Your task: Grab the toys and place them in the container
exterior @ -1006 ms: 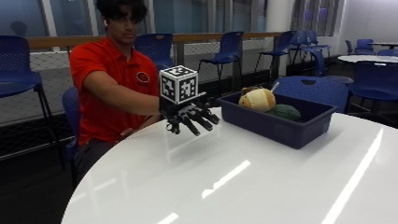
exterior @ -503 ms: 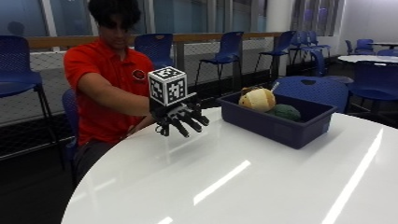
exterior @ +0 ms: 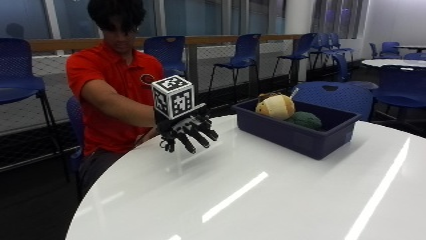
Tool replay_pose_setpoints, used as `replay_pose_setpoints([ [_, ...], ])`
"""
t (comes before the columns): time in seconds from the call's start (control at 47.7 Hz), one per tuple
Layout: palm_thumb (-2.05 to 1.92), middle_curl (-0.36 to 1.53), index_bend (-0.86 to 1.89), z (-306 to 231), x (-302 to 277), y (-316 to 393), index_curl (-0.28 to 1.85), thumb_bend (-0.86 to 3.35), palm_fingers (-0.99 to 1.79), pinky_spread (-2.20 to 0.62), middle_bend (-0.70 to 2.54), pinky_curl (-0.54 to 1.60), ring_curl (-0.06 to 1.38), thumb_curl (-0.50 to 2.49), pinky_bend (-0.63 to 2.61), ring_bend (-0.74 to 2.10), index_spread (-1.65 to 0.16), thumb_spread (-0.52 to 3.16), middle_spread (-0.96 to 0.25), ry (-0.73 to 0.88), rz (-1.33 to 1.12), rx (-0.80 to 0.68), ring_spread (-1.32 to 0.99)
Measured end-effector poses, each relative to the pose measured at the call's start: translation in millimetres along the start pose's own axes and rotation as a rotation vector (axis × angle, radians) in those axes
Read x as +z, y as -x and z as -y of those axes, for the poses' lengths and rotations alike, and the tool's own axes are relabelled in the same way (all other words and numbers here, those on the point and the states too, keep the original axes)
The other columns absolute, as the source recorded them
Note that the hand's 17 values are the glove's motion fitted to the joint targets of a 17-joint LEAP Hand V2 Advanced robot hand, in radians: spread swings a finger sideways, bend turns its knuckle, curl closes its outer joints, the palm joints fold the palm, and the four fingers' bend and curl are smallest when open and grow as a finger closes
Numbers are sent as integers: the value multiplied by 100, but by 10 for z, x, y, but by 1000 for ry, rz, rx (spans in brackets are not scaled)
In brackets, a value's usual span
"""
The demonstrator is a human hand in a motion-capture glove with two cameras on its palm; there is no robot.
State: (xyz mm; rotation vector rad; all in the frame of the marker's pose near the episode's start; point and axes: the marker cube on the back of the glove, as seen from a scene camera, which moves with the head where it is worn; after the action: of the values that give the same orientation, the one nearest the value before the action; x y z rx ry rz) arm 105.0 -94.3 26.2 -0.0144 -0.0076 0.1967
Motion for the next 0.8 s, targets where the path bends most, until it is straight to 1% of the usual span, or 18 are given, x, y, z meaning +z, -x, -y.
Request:
replay_pose_setpoints([
  [0.377,-8,25,15,-29,-10,55,27,-6,-11,12,15,32,36,19,77,19,-33,110,-2,-22,2,-8,1],
  [0.566,-8,25,16,-27,20,162,27,-6,-11,11,15,32,35,19,77,19,-33,111,-2,-35,-25,-11,0],
  [0.797,-7,25,16,-49,128,405,28,-6,-11,11,15,33,35,20,76,19,-33,111,-3,-5,-1,-42,0],
])
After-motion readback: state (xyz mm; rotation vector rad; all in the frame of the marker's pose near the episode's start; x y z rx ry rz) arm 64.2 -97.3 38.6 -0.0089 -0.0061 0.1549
